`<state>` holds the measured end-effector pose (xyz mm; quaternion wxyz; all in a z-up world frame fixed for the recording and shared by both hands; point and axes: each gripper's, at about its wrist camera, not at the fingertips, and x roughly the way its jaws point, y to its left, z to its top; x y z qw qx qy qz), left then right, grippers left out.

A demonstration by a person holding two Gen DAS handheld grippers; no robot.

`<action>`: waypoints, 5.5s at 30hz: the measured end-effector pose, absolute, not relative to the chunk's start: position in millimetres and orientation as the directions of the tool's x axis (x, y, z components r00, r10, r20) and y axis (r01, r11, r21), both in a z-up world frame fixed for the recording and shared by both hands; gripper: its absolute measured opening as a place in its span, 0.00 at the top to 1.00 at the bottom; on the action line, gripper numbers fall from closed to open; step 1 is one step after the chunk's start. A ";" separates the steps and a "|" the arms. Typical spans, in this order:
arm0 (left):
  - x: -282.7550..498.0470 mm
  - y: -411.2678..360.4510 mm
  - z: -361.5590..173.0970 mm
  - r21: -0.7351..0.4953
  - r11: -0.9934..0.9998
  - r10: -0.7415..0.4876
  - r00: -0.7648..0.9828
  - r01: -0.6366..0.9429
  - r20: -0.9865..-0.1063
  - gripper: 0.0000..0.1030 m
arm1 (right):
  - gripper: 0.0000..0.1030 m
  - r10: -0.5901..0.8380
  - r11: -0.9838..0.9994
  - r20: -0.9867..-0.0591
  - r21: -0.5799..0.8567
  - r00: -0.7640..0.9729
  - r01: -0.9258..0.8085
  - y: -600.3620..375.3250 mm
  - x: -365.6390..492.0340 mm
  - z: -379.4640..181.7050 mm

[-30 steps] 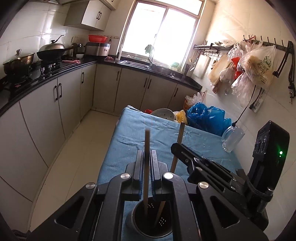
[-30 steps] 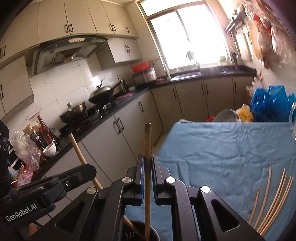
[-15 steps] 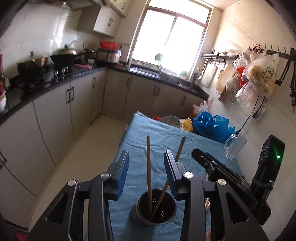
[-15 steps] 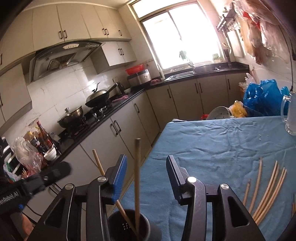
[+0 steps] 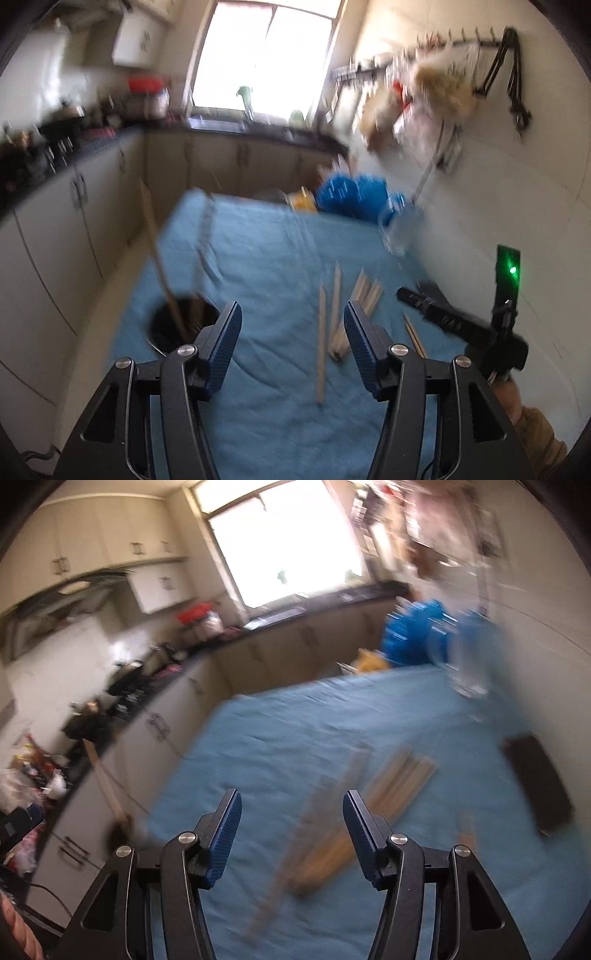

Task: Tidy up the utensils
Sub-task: 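Grasp a wooden chopstick with the right tool while the left tool grasps another, then lift the held chopsticks with both tools off the towel, then carry the chopsticks over the black holder, drop them in, open both tools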

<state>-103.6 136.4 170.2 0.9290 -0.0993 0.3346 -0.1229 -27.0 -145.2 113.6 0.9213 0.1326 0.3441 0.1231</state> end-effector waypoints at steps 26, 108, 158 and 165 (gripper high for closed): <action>-24.9 32.0 20.9 -0.097 0.979 -0.173 0.475 0.182 -0.863 0.94 | 0.75 0.154 0.985 -0.832 0.174 0.533 -0.014 -260.4 -58.3 15.4; -16.2 56.9 59.9 -0.210 0.955 -0.284 0.438 0.211 -0.853 0.94 | 0.92 0.116 0.986 -0.893 0.156 0.435 0.058 -274.6 34.3 40.3; -98.9 252.5 278.7 -0.246 0.967 -0.161 0.906 0.065 -0.392 0.94 | 0.92 0.553 0.823 -0.282 0.329 0.784 -0.463 4.6 -40.9 274.2; -54.3 257.8 249.0 -0.205 0.978 -0.119 0.882 0.026 -0.455 0.94 | 0.92 0.540 0.834 -0.332 0.337 0.774 -0.438 54.0 4.5 243.8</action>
